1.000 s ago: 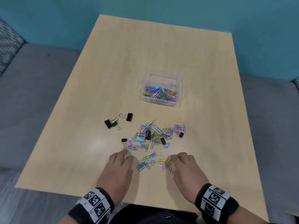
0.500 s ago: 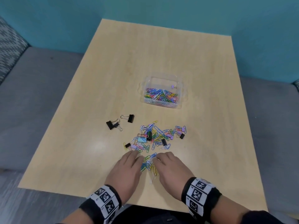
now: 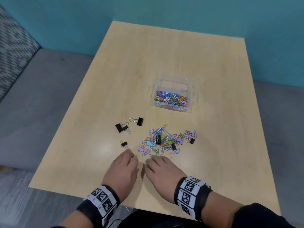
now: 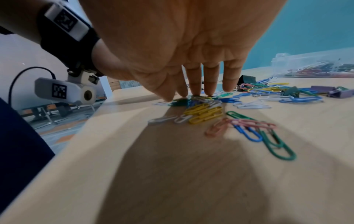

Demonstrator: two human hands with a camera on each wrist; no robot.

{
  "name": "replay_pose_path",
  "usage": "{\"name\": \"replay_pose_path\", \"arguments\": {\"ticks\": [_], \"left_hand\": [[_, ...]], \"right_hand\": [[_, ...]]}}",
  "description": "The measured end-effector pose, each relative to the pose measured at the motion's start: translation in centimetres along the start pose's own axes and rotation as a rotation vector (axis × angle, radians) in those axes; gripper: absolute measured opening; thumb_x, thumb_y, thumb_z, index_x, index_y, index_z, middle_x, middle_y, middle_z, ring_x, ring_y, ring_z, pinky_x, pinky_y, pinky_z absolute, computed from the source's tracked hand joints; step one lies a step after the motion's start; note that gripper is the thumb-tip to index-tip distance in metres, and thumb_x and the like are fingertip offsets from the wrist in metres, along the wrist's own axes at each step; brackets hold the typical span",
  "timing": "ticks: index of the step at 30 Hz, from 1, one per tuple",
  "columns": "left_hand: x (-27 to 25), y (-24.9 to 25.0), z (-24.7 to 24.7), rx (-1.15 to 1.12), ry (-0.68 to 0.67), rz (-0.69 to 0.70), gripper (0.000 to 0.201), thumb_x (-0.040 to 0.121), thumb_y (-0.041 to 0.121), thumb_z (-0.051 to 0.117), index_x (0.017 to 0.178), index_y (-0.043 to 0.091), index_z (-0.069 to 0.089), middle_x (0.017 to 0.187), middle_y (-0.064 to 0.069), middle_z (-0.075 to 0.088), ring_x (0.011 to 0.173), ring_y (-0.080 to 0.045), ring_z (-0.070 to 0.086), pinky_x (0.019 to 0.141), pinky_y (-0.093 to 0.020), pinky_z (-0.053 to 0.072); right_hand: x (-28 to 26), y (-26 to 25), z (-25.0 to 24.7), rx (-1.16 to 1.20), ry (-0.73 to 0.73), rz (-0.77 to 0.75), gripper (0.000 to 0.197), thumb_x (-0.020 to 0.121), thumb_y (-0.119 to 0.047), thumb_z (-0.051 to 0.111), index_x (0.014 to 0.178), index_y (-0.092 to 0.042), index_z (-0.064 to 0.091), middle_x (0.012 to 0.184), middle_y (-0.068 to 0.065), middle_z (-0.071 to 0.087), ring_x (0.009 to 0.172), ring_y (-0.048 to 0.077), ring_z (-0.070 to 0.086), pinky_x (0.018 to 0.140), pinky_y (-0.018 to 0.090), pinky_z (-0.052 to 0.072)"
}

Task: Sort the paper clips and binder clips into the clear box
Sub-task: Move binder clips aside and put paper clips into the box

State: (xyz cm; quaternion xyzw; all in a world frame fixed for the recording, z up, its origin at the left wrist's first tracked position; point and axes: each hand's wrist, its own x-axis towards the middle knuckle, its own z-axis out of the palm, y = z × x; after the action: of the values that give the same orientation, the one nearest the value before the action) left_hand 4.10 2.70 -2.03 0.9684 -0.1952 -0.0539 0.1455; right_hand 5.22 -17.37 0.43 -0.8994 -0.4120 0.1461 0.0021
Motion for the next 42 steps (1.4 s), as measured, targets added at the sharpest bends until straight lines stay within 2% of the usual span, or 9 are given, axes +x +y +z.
{"name": "replay_pose_path", "arguments": {"ticks": [3, 9, 14, 19, 24, 28, 31, 36, 42], "left_hand": [[-0.3, -0.3, 0.1, 0.021, -0.027, 0.033, 0.026, 0.080, 0.021, 0.050, 0.103, 0.010, 0.055, 0.110, -0.012, 0.054, 0.101, -0.033, 0.054, 0.083, -0.042, 0.050], [0.7, 0.4, 0.3, 0.044, -0.104, 0.047, 0.042, 0.084, 0.021, 0.047, 0.124, 0.008, 0.053, 0.132, -0.013, 0.050, 0.122, -0.031, 0.047, 0.100, -0.043, 0.041], [1.5, 0.3, -0.9, 0.015, -0.067, -0.036, 0.035, 0.084, 0.024, 0.041, 0.109, 0.011, 0.063, 0.122, -0.009, 0.058, 0.111, -0.030, 0.053, 0.090, -0.042, 0.048], [3.1, -1.2, -1.3, 0.057, -0.092, -0.039, 0.044, 0.080, 0.017, 0.036, 0.113, 0.010, 0.064, 0.130, -0.007, 0.056, 0.116, -0.032, 0.051, 0.087, -0.044, 0.049], [5.1, -1.8, -2.3, 0.129, -0.140, 0.084, 0.045, 0.073, 0.020, 0.031, 0.093, 0.018, 0.072, 0.122, 0.003, 0.063, 0.113, -0.027, 0.058, 0.083, -0.038, 0.052], [5.3, -2.3, -2.2, 0.163, -0.167, 0.148, 0.042, 0.075, 0.020, 0.032, 0.089, 0.020, 0.073, 0.118, 0.004, 0.065, 0.110, -0.026, 0.060, 0.083, -0.038, 0.052], [4.9, -2.1, -2.1, 0.178, -0.131, 0.164, 0.039, 0.076, 0.018, 0.034, 0.091, 0.017, 0.070, 0.115, 0.002, 0.066, 0.107, -0.026, 0.060, 0.081, -0.037, 0.051], [3.7, -1.2, -1.7, 0.174, -0.089, 0.156, 0.047, 0.074, 0.016, 0.038, 0.115, 0.017, 0.061, 0.115, -0.004, 0.062, 0.101, -0.029, 0.056, 0.079, -0.039, 0.048], [3.0, 0.2, -1.5, 0.169, -0.106, 0.063, 0.049, 0.066, 0.015, 0.064, 0.114, 0.016, 0.061, 0.117, -0.005, 0.058, 0.102, -0.029, 0.051, 0.080, -0.041, 0.047]], "right_hand": [[0.3, 0.3, -0.1, -0.017, 0.038, 0.046, 0.049, 0.078, -0.021, 0.046, 0.124, -0.005, 0.048, 0.124, 0.015, 0.050, 0.118, 0.037, 0.045, 0.099, 0.049, 0.040], [1.2, 0.4, -0.1, -0.027, 0.018, 0.111, 0.057, 0.079, -0.025, 0.052, 0.131, -0.002, 0.048, 0.134, 0.019, 0.048, 0.124, 0.039, 0.043, 0.102, 0.055, 0.038], [1.0, 0.2, -0.2, -0.023, 0.037, 0.039, 0.044, 0.078, -0.021, 0.049, 0.120, -0.005, 0.051, 0.116, 0.014, 0.051, 0.110, 0.037, 0.048, 0.100, 0.052, 0.039], [2.3, 0.7, -0.4, -0.037, 0.038, 0.077, 0.058, 0.079, -0.021, 0.053, 0.131, 0.002, 0.043, 0.130, 0.021, 0.045, 0.121, 0.040, 0.041, 0.102, 0.053, 0.037], [3.0, 1.1, -0.6, 0.012, 0.007, 0.099, 0.060, 0.075, -0.020, 0.057, 0.130, 0.000, 0.042, 0.138, 0.022, 0.040, 0.123, 0.040, 0.039, 0.096, 0.050, 0.041], [3.0, 1.5, -0.5, 0.044, -0.014, 0.126, 0.063, 0.071, -0.021, 0.061, 0.128, -0.004, 0.043, 0.137, 0.020, 0.041, 0.122, 0.038, 0.040, 0.094, 0.051, 0.041], [2.6, 1.7, -0.6, 0.050, -0.026, 0.149, 0.064, 0.070, -0.021, 0.060, 0.130, -0.004, 0.044, 0.137, 0.018, 0.043, 0.121, 0.037, 0.042, 0.095, 0.049, 0.042], [2.4, 2.0, -0.5, 0.085, -0.029, 0.184, 0.066, 0.073, -0.020, 0.061, 0.134, -0.003, 0.044, 0.138, 0.016, 0.044, 0.120, 0.037, 0.044, 0.094, 0.049, 0.045], [0.7, 3.0, -1.9, 0.194, 0.092, 0.222, 0.041, 0.073, -0.024, 0.036, 0.107, -0.015, 0.056, 0.115, 0.004, 0.057, 0.100, 0.028, 0.053, 0.076, 0.039, 0.050]]}}
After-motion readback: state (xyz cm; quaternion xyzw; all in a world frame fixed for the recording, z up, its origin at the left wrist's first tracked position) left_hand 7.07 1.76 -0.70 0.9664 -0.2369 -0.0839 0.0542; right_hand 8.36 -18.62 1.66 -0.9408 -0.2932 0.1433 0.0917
